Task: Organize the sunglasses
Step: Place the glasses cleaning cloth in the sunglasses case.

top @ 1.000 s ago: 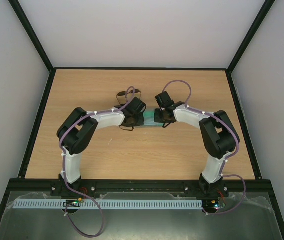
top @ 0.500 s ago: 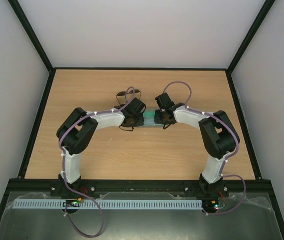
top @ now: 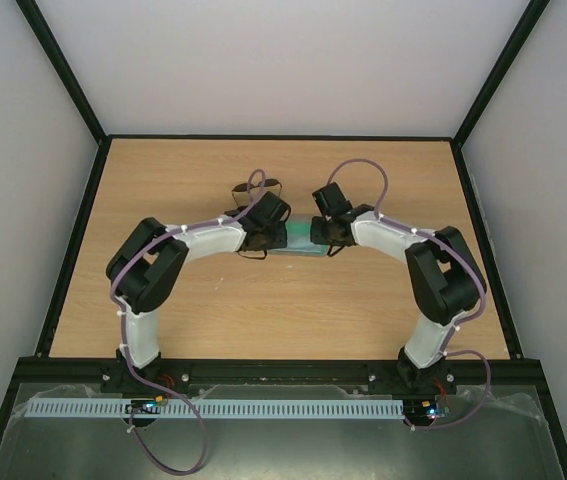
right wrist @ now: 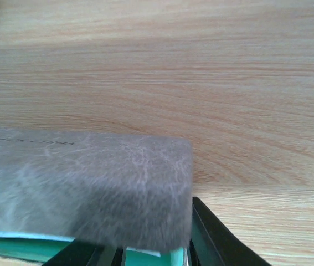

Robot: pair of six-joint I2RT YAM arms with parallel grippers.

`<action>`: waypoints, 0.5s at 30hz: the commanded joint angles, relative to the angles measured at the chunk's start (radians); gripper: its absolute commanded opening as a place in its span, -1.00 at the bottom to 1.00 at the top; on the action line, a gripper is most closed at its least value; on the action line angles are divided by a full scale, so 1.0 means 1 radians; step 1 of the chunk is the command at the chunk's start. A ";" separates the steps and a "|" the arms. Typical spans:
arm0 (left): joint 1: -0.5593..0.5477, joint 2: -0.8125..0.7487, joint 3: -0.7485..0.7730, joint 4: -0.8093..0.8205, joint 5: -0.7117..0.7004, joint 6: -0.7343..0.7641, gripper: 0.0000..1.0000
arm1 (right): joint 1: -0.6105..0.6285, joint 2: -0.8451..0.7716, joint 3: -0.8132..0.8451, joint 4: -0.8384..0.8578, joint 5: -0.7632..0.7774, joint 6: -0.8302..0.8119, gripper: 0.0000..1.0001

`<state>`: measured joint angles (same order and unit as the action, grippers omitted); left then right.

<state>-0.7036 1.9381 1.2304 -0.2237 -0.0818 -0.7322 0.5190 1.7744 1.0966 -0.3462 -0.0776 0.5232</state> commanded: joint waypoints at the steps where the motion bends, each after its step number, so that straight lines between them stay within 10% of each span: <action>1: -0.005 -0.053 -0.009 -0.032 -0.018 -0.013 -0.06 | -0.004 -0.091 0.000 -0.047 0.034 -0.003 -0.42; 15: 0.000 -0.332 -0.166 -0.064 -0.036 -0.015 0.51 | -0.004 -0.238 -0.097 -0.048 0.033 -0.021 -0.14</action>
<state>-0.7139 1.7348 1.1366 -0.2386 -0.0845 -0.7544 0.5182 1.5841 1.0554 -0.3767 -0.0597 0.5152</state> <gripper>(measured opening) 0.694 0.404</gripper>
